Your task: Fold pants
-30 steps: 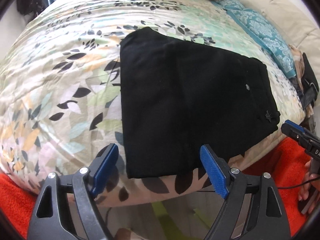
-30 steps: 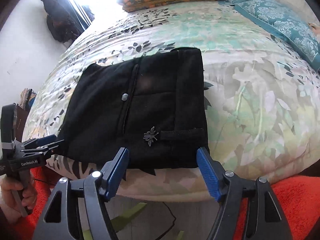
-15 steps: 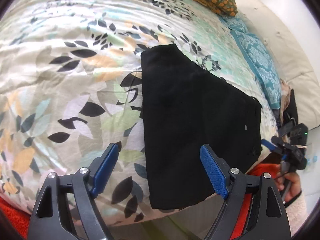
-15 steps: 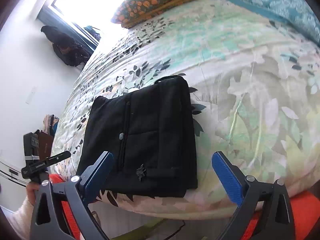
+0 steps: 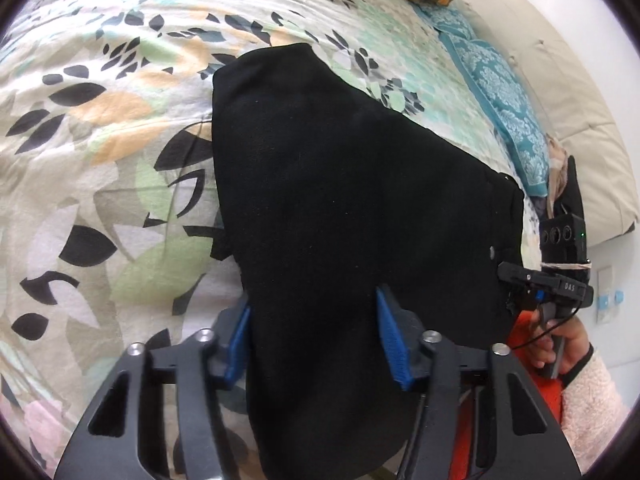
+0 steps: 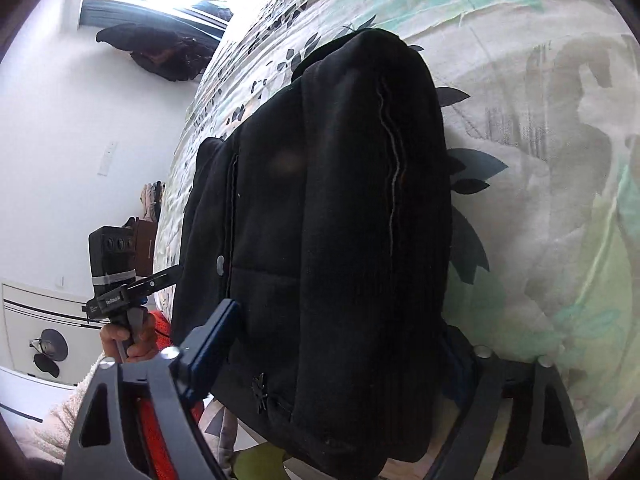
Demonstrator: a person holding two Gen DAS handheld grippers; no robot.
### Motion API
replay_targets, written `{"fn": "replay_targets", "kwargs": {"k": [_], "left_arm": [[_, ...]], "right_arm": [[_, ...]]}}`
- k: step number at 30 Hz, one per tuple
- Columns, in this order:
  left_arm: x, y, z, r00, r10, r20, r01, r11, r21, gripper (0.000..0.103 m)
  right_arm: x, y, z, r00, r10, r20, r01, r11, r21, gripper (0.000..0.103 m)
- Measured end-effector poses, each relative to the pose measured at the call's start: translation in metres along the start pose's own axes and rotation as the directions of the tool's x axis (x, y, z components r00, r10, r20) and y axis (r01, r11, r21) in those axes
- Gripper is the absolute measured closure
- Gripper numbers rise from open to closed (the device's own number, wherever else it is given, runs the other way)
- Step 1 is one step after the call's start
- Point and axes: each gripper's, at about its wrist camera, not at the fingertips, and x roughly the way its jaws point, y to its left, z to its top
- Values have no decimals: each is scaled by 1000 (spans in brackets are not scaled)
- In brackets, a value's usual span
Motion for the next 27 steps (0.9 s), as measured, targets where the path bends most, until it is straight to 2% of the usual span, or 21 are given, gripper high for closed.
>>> {"fn": "replay_targets", "kwargs": {"k": [1,2,3,4,7,13,17,22,23,24,25,26,27], "left_arm": [[-6,0,0,1000,-17,15,17,1000,-10,68],[-11,-2,0,999,-23,27,23,1000,-13,76],[-16,-5,-1,999,-16,37,17,1000,-12,79],[-22,-8,-2,999,-9,48,9,1000,-6,80],[-41,-18,-3,997,-13,80,13,1000,11,82],[-99,-17,0,987,-45,156,43,999,11,82],[-138,4,11,974,-37,224,42,999,-17,82],[-155,41,26,963,28,267,-11,998,-67,82],[-152,49,27,963,56,265,-37,997,-75,81],[-144,56,28,962,86,259,-66,994,-85,81],[-134,66,28,963,117,244,-95,991,-97,81],[-121,75,28,963,159,219,-138,984,-108,78],[-106,83,28,956,227,184,-207,971,-120,69]], "right_arm": [[0,0,0,1000,0,0,0,1000,0,51],[-4,-2,0,1000,21,19,-21,1000,12,54],[-8,3,-2,999,15,35,-15,1000,-5,57],[-11,20,-5,998,-16,54,19,998,-60,59],[-19,37,-9,996,23,89,-16,997,-78,66],[-28,78,-15,990,85,112,-71,990,-124,68],[-19,133,-5,979,159,125,-134,974,-185,68],[6,159,10,981,158,110,-132,968,-212,68],[25,160,15,986,137,95,-116,972,-205,68],[25,160,15,986,137,95,-116,972,-205,68],[49,156,23,992,97,79,-80,978,-192,68],[64,152,25,995,73,68,-60,983,-174,68],[64,152,25,995,73,68,-60,983,-174,67]]}}
